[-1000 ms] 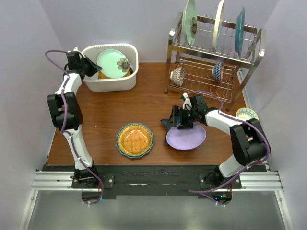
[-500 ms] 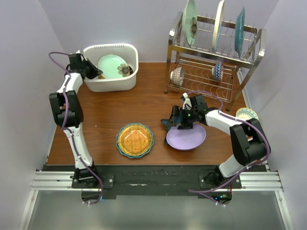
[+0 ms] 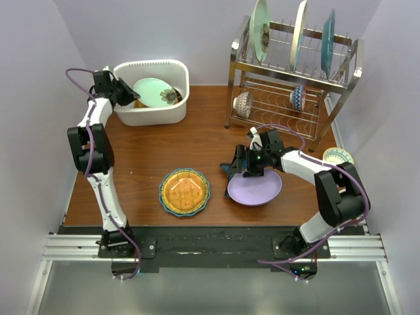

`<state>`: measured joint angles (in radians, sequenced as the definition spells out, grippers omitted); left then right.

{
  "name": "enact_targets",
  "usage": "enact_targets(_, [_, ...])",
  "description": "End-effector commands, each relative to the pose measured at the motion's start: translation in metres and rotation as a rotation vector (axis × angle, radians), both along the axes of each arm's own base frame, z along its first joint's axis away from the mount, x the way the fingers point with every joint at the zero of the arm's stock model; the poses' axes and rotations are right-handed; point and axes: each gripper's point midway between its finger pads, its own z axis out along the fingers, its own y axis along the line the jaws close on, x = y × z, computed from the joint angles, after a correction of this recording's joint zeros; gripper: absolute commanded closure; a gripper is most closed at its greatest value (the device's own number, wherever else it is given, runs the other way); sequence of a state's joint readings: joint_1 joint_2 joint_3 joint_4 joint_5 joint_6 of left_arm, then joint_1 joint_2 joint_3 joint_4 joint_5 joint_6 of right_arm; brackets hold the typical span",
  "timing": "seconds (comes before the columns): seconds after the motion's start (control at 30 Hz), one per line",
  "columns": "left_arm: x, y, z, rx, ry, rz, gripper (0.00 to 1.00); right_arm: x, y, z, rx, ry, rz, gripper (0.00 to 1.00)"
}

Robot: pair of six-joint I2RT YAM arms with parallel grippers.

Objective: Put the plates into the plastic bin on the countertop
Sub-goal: Place the plate in the plastic bin.

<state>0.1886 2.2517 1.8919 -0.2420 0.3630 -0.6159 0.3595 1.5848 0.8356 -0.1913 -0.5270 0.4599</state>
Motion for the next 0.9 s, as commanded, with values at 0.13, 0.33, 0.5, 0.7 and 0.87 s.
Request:
enact_targets(0.13, [0.015, 0.004, 0.056, 0.034, -0.149, -0.042, 0.7, 0.005, 0.001, -0.002, 0.003, -0.037, 0.005, 0.04])
enact_targets(0.33, [0.012, 0.003, 0.053, 0.037, -0.136, -0.053, 0.59, 0.004, 0.001, -0.002, 0.003, -0.036, 0.004, 0.04])
enact_targets(0.5, [0.009, 0.002, 0.056, 0.038, -0.133, -0.061, 0.52, 0.003, 0.001, -0.001, 0.006, -0.04, 0.004, 0.04])
enact_targets(0.7, [0.004, -0.001, 0.06, 0.007, -0.104, -0.069, 0.43, 0.002, 0.001, 0.0, 0.008, -0.041, 0.0, 0.04])
enact_targets(0.87, [0.003, 0.003, 0.065, 0.035, -0.099, -0.06, 0.4, 0.002, 0.001, 0.001, 0.01, -0.045, -0.001, 0.04])
